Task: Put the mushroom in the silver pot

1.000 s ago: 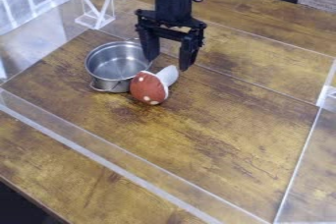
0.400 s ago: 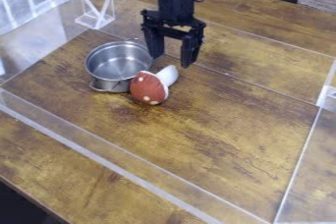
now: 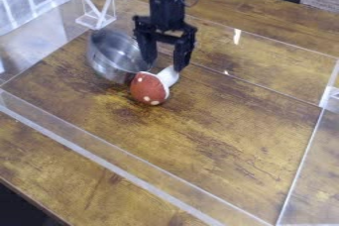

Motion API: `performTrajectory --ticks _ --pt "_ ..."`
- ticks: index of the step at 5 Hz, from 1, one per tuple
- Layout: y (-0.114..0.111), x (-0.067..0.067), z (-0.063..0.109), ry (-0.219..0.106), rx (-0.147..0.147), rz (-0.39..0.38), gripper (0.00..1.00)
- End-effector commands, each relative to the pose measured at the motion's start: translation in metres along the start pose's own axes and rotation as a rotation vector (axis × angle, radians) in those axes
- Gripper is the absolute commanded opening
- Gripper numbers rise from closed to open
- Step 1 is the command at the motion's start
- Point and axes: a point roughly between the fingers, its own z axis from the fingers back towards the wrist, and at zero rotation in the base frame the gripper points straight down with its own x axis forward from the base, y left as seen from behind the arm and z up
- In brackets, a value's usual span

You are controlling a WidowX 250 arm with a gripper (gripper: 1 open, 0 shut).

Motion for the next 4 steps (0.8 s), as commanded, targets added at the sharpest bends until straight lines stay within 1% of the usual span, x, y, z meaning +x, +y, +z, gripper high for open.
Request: performTrajectory --ticks 1,3,4 --pt "-0.003 0.002 0.025 -0.045 -0.003 -0.006 1.00" --pt "-0.023 0.001 0.042 -0.044 -0.032 -0.052 1.00" --pt "-0.022 0.000 0.048 -0.051 -0.038 -0.044 1.00"
